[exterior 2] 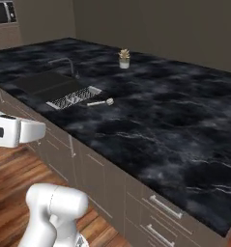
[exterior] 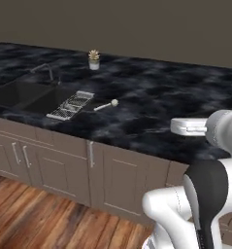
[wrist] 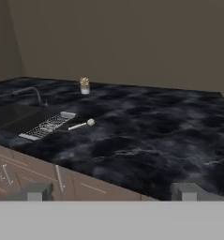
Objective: Grab the spray bottle from the cabinet, then place it next to the cutting board for sanitizing. Then grab the dish brush from the countertop next to the sink and place it next to the cutting board.
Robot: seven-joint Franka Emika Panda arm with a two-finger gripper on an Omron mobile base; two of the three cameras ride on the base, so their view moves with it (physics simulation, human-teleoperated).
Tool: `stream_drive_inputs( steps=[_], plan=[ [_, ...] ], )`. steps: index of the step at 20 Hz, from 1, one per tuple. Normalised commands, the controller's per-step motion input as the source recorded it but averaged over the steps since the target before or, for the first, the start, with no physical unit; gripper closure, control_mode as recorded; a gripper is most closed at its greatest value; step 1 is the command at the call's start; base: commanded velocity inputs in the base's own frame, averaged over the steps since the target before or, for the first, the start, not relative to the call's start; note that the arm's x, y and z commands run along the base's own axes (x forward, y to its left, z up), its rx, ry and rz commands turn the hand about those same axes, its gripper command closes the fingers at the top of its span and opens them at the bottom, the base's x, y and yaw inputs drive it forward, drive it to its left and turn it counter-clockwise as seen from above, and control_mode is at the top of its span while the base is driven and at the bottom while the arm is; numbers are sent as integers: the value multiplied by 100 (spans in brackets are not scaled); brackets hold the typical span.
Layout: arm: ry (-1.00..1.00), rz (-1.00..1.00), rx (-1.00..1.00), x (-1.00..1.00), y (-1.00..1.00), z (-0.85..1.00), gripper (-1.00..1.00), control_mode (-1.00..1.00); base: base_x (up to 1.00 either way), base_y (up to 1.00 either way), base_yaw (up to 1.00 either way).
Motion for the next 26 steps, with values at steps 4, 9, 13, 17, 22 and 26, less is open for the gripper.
stream_drive_inputs(
  steps=[4, 9, 13, 17, 22, 26],
  plan=[
    [0, 0, 0, 0, 0, 0, -100, 100, 0, 100, -25],
    [0, 0, 0, 0, 0, 0, -100, 100, 0, 100, -24],
    [0, 0, 0, 0, 0, 0, -100, 100, 62, 100, -33],
    [0, 0, 0, 0, 0, 0, -100, 100, 85, 100, -42],
    [0, 0, 0, 0, 0, 0, -100, 100, 54, 100, -48],
    [0, 0, 0, 0, 0, 0, -100, 100, 16, 100, -48]
  ],
)
